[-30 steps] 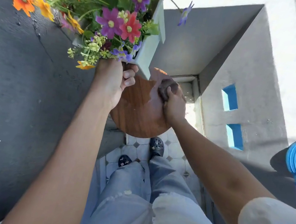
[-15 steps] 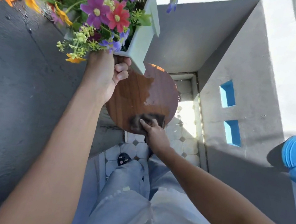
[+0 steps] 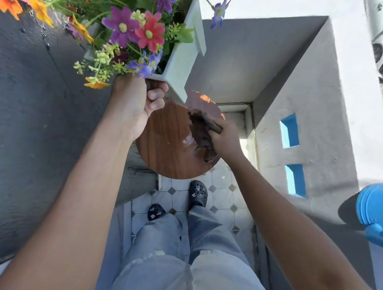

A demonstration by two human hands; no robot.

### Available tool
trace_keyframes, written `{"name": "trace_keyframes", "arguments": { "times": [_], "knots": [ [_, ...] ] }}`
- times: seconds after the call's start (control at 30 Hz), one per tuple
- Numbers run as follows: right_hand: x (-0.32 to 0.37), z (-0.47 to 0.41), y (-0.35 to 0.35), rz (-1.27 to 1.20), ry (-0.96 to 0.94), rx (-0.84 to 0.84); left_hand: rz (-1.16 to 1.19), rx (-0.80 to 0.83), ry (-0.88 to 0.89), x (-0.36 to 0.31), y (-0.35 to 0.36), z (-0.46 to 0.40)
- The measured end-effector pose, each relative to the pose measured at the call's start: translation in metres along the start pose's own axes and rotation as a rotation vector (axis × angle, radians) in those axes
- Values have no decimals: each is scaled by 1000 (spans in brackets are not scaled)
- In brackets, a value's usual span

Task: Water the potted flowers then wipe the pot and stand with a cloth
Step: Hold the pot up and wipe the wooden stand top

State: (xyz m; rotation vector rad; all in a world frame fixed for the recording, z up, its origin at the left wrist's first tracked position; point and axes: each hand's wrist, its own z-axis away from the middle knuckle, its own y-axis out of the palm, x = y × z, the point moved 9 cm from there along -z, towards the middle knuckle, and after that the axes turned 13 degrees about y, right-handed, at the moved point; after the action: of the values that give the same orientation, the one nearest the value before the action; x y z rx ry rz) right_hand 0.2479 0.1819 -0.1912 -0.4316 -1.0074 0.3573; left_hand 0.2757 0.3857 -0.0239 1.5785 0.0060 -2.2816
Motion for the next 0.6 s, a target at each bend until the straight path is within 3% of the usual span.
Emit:
{"name": "trace_keyframes", "arguments": {
  "times": [0.07, 0.23, 0.43, 0.6],
  "knots": [
    [-8, 4, 11, -42, 29, 39, 3, -4, -9, -1, 2, 1],
    [-47, 17, 31, 213, 97, -75, 6, -4, -16, 1, -1, -2],
    [-49, 41, 78, 496, -123, -67, -1, -14, -22, 6, -4, -4],
    [-30, 78, 153, 514, -489, 210, -11, -21, -31, 6, -4, -10]
  ]
}}
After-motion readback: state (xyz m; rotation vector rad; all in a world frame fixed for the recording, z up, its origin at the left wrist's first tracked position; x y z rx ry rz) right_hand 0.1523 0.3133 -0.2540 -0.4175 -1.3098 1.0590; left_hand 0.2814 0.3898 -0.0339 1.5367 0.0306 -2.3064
